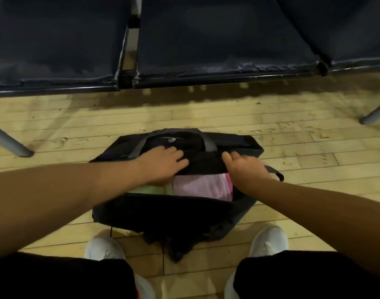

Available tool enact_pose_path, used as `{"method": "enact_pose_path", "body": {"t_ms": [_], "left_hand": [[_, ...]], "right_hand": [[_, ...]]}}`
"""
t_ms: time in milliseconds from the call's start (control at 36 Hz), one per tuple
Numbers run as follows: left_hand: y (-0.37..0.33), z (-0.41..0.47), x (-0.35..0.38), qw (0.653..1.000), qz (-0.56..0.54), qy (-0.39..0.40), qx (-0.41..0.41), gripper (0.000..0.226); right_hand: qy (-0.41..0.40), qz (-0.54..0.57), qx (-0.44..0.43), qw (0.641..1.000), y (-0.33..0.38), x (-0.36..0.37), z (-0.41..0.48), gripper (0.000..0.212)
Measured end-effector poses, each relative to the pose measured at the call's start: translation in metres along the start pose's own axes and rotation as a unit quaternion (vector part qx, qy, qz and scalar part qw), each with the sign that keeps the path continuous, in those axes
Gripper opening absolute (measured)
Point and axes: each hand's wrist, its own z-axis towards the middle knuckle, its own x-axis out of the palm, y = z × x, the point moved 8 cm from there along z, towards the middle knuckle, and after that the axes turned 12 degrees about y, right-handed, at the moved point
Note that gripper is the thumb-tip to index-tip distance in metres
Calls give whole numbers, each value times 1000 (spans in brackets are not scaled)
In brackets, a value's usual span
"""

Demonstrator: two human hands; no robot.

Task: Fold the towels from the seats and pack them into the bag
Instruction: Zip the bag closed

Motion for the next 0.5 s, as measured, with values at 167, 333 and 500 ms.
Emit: {"method": "enact_pose_path", "body": {"t_ms": [167, 333, 500], "left_hand": [[-65, 44, -14, 989, -151, -2, -3, 48], [-65, 64, -2, 983, -176, 51, -10, 38], [-59, 67, 9, 980, -195, 45, -1, 39]], "right_hand": [[51, 73, 10, 996, 9, 31, -4, 56], [54, 286, -12, 957, -35, 52, -7, 45], [75, 415, 284, 861, -146, 111, -11, 57]]}}
